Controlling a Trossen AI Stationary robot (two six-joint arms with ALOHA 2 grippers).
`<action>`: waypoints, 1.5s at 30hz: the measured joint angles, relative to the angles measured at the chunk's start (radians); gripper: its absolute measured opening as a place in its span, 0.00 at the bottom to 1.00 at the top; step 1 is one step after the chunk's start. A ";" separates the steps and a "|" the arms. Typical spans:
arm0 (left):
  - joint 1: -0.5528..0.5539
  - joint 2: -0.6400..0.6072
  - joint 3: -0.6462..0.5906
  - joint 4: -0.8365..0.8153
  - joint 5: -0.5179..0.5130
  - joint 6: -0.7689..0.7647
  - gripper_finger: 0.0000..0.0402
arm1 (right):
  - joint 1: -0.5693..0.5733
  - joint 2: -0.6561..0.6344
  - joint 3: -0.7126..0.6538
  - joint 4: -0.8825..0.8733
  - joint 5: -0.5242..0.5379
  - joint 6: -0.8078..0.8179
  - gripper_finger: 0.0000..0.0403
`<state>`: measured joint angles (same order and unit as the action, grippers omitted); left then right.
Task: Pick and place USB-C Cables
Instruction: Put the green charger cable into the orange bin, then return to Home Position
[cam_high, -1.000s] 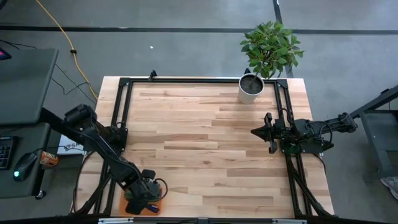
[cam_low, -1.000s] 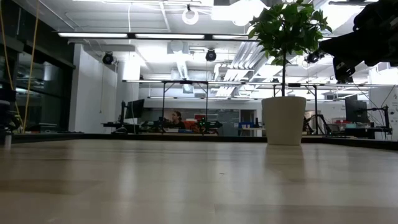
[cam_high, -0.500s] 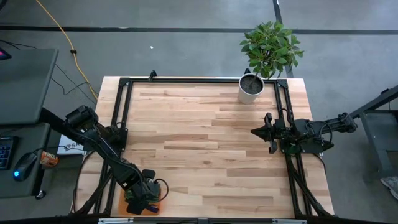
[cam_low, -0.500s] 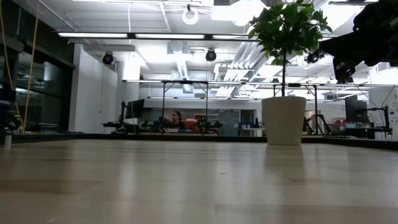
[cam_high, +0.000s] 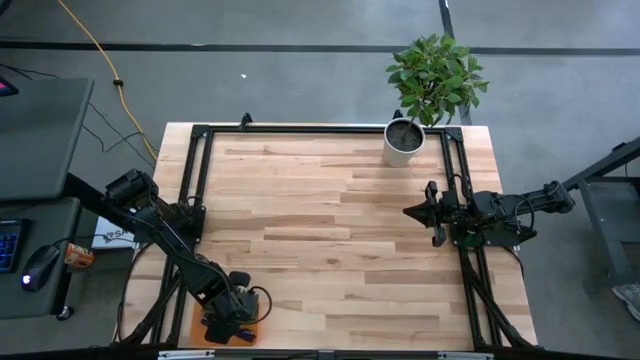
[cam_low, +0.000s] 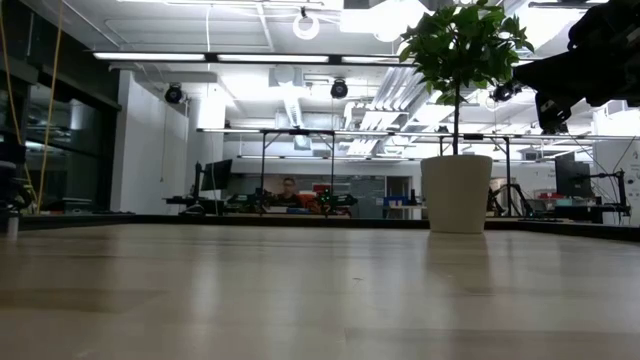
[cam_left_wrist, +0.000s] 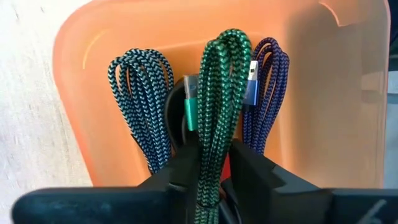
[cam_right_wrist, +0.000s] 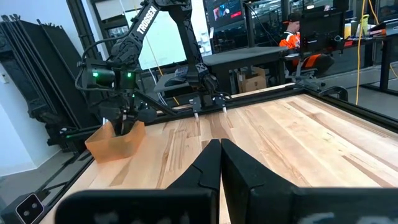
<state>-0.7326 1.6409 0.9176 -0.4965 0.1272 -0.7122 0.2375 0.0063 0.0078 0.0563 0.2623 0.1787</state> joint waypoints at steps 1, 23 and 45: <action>0.000 0.000 0.000 0.000 0.000 -0.001 0.18 | 0.000 0.000 0.000 0.000 0.000 0.000 0.00; 0.042 -0.001 0.000 0.001 0.045 -0.028 0.52 | 0.000 0.000 0.000 0.000 0.000 0.000 0.00; 0.071 -0.159 0.000 -0.075 0.036 -0.009 0.53 | 0.000 0.000 0.000 0.000 0.000 0.004 0.00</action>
<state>-0.6613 1.4823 0.9173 -0.5712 0.1637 -0.7215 0.2375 0.0059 0.0078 0.0563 0.2626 0.1832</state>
